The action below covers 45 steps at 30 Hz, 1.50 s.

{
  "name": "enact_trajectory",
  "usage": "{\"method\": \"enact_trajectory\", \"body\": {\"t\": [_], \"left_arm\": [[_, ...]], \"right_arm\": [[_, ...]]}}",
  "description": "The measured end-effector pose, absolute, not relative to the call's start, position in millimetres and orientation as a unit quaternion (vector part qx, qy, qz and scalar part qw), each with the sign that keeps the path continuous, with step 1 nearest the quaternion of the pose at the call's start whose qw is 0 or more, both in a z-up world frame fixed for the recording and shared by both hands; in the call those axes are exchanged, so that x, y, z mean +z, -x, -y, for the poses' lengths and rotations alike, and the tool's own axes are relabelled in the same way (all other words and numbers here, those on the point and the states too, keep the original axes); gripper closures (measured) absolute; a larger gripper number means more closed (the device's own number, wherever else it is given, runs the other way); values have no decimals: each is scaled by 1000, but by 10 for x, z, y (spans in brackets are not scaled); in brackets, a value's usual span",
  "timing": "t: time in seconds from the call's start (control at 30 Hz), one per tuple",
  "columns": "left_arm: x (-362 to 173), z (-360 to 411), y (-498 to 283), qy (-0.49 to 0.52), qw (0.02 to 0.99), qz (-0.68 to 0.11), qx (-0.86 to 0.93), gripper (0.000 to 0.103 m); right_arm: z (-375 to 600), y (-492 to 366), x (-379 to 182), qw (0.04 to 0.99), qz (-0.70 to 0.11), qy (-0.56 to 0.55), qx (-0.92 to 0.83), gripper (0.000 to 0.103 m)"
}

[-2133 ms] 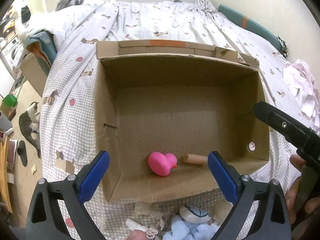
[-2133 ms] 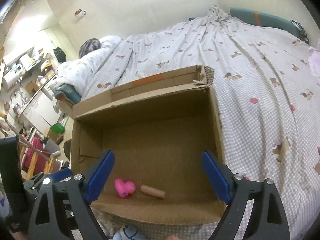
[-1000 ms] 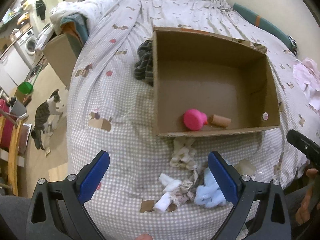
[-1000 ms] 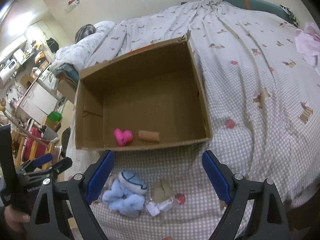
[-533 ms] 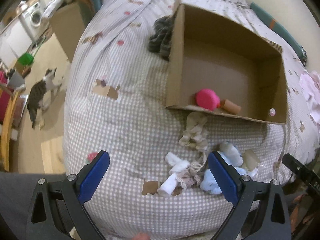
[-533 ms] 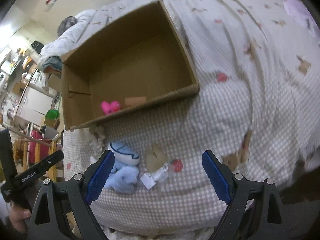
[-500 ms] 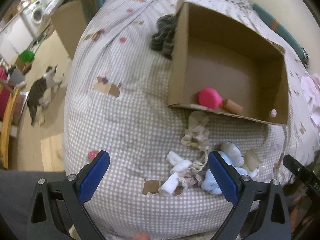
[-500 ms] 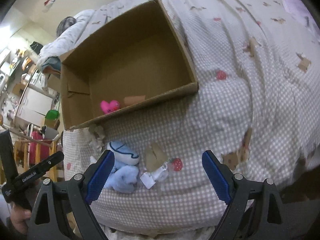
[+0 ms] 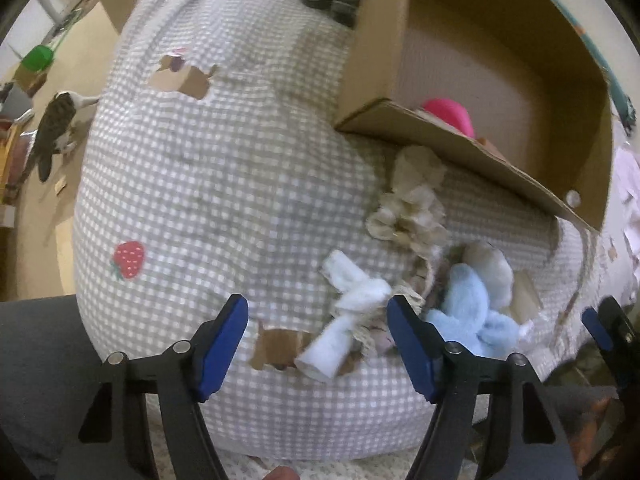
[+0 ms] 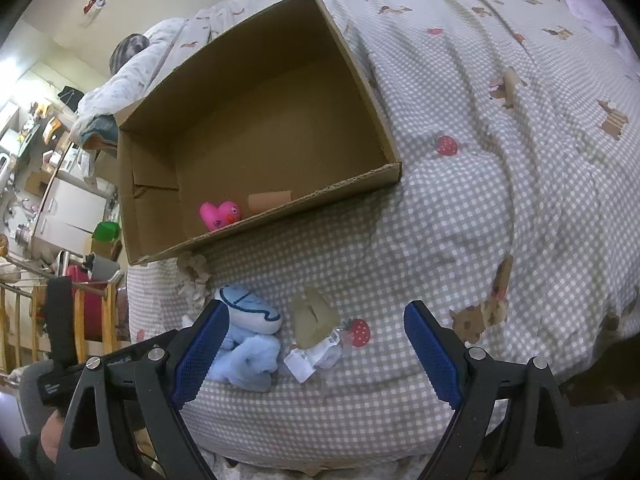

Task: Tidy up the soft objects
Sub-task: 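Lower the left gripper onto the white sock and close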

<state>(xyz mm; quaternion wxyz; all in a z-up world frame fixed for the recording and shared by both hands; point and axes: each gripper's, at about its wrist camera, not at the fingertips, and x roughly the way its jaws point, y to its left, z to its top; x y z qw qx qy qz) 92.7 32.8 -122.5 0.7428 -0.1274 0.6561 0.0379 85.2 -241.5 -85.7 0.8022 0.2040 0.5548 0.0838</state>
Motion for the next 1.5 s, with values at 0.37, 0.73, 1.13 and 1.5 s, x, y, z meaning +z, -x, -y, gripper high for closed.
{"method": "enact_trajectory", "body": {"t": [0.37,0.73,1.13,1.5], "left_arm": [[-1395,-470,-868,151,709,-688,33,65],[-1359,-192,-1002,182,715,-674,-12,65],[-1575,294,-1332,191,705,-681,-56,79],[-1032,-47,-1211,232,750,-617,-44,79]], "right_arm": [[2462,-852,-900,795,-561,-214,86,8],[2426,-862,-955,793,-567,-207,79,8],[2466,-833,-964,794,-569,-201,66,8],[2453,-849,-958,792,-570,-207,72,8]]}}
